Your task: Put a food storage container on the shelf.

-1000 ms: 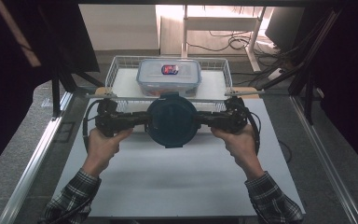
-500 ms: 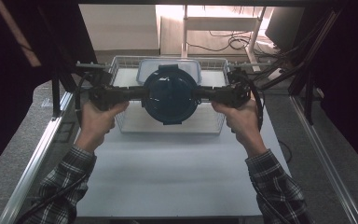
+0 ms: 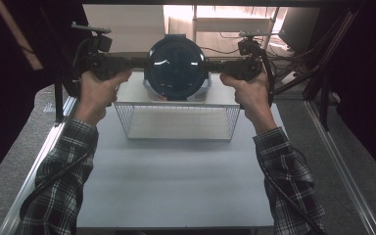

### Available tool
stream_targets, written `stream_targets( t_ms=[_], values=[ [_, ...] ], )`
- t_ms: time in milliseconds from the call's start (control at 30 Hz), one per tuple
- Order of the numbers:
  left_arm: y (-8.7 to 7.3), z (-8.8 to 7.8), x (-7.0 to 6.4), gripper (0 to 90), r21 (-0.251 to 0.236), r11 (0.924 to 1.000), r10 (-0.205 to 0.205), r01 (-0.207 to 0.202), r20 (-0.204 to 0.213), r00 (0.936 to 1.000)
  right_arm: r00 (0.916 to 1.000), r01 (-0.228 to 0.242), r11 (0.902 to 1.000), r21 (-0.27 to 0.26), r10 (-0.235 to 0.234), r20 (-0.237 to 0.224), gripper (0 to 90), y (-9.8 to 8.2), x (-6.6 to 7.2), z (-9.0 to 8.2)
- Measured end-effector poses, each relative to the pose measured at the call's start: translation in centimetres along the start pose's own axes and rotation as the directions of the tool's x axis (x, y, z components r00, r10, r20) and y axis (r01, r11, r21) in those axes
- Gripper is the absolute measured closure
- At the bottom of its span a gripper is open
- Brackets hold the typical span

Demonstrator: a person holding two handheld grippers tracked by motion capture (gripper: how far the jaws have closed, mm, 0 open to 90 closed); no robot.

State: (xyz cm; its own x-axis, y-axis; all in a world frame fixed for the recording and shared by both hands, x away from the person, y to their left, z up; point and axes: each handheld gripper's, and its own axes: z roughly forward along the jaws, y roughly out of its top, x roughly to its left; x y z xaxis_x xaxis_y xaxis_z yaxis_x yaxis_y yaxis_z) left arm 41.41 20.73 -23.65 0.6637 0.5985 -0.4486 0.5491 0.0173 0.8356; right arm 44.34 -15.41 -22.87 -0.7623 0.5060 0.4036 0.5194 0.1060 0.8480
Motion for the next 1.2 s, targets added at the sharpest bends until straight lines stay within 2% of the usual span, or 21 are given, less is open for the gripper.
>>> stream_targets(
  t_ms=[167, 333, 400, 533, 633, 700, 733, 767, 867, 900, 933, 967, 1000, 1067, 1167, 1200],
  values=[
    [0.7, 0.7, 1.3, 55.8, -0.014, 0.9993, -0.034, 0.033, -0.02, 0.9992, 0.9999, -0.01, 0.9999, 0.004, 0.01, 0.004, 56.4, 1.2, -1.2, 1.1],
    [0.6, 1.4, 2.2, 55.9, -0.021, 0.9979, -0.061, 0.061, -0.028, 0.9977, 0.9989, -0.048, 0.9988, 0.013, 0.048, 0.0, 56.3, 1.2, -2.7, 2.2],
    [0.6, 1.6, 2.3, 56.0, -0.023, 0.9983, -0.054, 0.054, -0.029, 0.9981, 0.998, -0.062, 0.9981, 0.001, 0.062, -0.013, 56.3, 1.2, -3.1, 2.2],
    [0.7, 2.0, 2.4, 55.6, -0.017, 0.9992, -0.036, 0.036, -0.028, 0.9989, 0.9982, -0.059, 0.9982, -0.001, 0.059, -0.008, 55.2, 1.5, -3.4, 2.1],
    [0.8, 2.5, 2.5, 54.5, -0.022, 0.9998, -0.002, 0.002, -0.041, 0.9992, 0.9983, -0.044, 0.999, -0.005, 0.045, 0.037, 53.1, 1.7, -3.5, 2.2],
    [0.9, 2.9, 2.4, 52.4, -0.014, 0.9999, 0.005, -0.006, -0.049, 0.9988, 0.9953, -0.019, 0.9998, -0.002, 0.019, 0.095, 55.2, 1.7, -3.5, 2.4],
    [1.0, 3.3, 2.4, 49.9, -0.011, 0.9999, 0.002, -0.003, -0.052, 0.9986, 0.9913, -0.003, 0.9999, 0.01, 0.001, 0.132, 56.5, 1.7, -3.4, 2.5],
    [1.1, 3.6, 2.6, 46.6, 0.0, 0.9996, -0.027, 0.027, -0.063, 0.9976, 0.9878, 0.01, 0.9996, 0.025, -0.013, 0.155, 56.7, 1.7, -3.4, 2.7],
    [1.0, 3.8, 4.0, 45.9, -0.008, 0.9979, -0.065, 0.065, -0.05, 0.9966, 0.9849, 0.017, 0.9996, 0.025, -0.021, 0.172, 57.3, 1.6, -3.4, 3.1],
    [0.9, 3.8, 4.1, 49.1, -0.015, 0.999, -0.042, 0.041, -0.107, 0.9934, 0.9854, 0.014, 0.9997, 0.021, -0.018, 0.169, 57.5, 1.6, -3.4, 3.2],
    [0.8, 3.7, 4.3, 52.8, -0.032, 0.9991, -0.031, 0.028, -0.118, 0.9925, 0.9885, 0.009, 0.9999, 0.011, -0.011, 0.151, 58.0, 1.6, -3.4, 3.2],
    [0.8, 3.7, 4.5, 55.2, -0.03, 0.9989, -0.038, 0.035, -0.116, 0.9925, 0.9891, 0.01, 0.9999, 0.005, -0.01, 0.147, 58.3, 1.7, -3.2, 3.3],
    [0.9, 3.7, 4.4, 55.1, -0.029, 0.9992, -0.03, 0.026, -0.119, 0.9924, 0.9865, 0.026, 0.9996, 0.011, -0.027, 0.161, 58.3, 1.7, -3.0, 3.4],
    [1.0, 3.8, 3.9, 54.8, -0.022, 0.9997, 0.008, -0.011, -0.158, 0.9874, 0.9821, 0.036, 0.9991, 0.022, -0.04, 0.184, 58.6, 1.8, -2.7, 3.5],
    [1.1, 3.8, 3.1, 56.1, -0.01, 0.9982, 0.055, -0.059, -0.224, 0.973, 0.9791, 0.038, 0.9991, 0.016, -0.041, 0.199, 58.7, 1.7, -2.4, 3.6],
    [1.1, 3.5, 2.3, 57.0, -0.006, 0.9936, 0.107, -0.113, -0.274, 0.9556, 0.9788, 0.04, 0.9991, 0.013, -0.041, 0.201, 58.9, 1.7, -2.4, 3.6]
  ],
)
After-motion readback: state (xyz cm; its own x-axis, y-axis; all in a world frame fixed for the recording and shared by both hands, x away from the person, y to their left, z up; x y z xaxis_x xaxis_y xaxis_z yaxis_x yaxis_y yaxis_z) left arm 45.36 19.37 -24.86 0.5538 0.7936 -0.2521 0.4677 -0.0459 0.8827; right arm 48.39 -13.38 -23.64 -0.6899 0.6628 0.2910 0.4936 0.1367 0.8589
